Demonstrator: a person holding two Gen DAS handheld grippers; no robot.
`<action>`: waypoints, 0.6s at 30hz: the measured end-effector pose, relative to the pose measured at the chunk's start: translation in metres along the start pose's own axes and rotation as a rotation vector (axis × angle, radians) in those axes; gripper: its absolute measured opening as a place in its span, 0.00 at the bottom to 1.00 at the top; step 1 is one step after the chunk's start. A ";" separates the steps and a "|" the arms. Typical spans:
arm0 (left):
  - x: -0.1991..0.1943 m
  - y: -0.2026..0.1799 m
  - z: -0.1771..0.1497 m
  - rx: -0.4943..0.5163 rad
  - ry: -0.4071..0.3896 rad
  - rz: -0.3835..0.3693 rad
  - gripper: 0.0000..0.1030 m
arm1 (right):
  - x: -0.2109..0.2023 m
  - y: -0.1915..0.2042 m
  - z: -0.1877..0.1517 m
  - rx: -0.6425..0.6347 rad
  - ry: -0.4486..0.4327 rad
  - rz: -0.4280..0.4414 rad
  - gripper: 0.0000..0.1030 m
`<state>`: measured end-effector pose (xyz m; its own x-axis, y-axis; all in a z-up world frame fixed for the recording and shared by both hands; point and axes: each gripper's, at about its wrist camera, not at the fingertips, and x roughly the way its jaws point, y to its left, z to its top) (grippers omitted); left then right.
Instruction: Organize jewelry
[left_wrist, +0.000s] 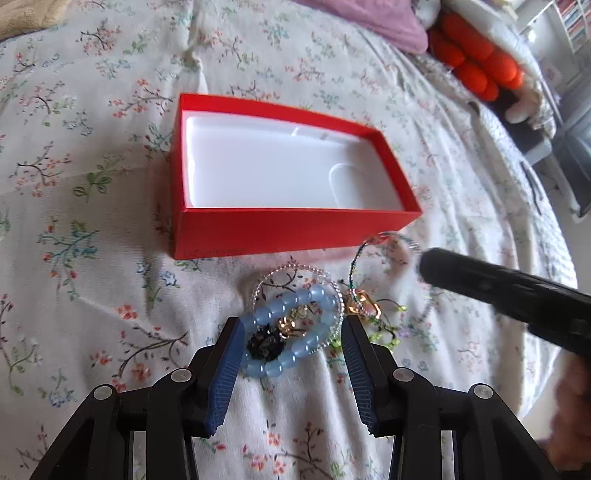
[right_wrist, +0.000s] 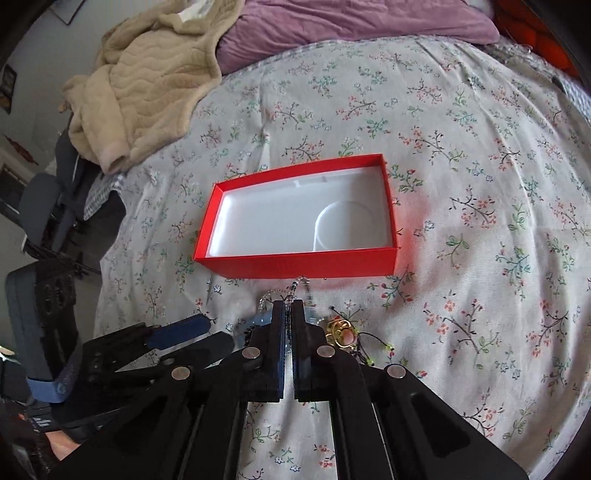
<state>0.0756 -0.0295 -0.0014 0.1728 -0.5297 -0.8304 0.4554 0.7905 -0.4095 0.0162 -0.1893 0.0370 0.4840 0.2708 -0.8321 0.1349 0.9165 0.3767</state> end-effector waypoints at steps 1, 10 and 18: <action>0.004 0.000 0.002 -0.004 0.005 0.003 0.45 | -0.003 -0.003 0.000 0.006 -0.002 0.004 0.02; 0.052 0.003 0.018 0.014 0.052 0.085 0.44 | -0.003 -0.062 0.001 0.093 0.038 -0.043 0.03; 0.065 -0.002 0.024 0.061 0.036 0.154 0.36 | 0.001 -0.105 0.001 0.151 0.082 -0.072 0.06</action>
<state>0.1067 -0.0731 -0.0456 0.2141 -0.3917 -0.8948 0.4785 0.8407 -0.2535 0.0033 -0.2854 -0.0034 0.3970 0.2350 -0.8872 0.2977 0.8814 0.3667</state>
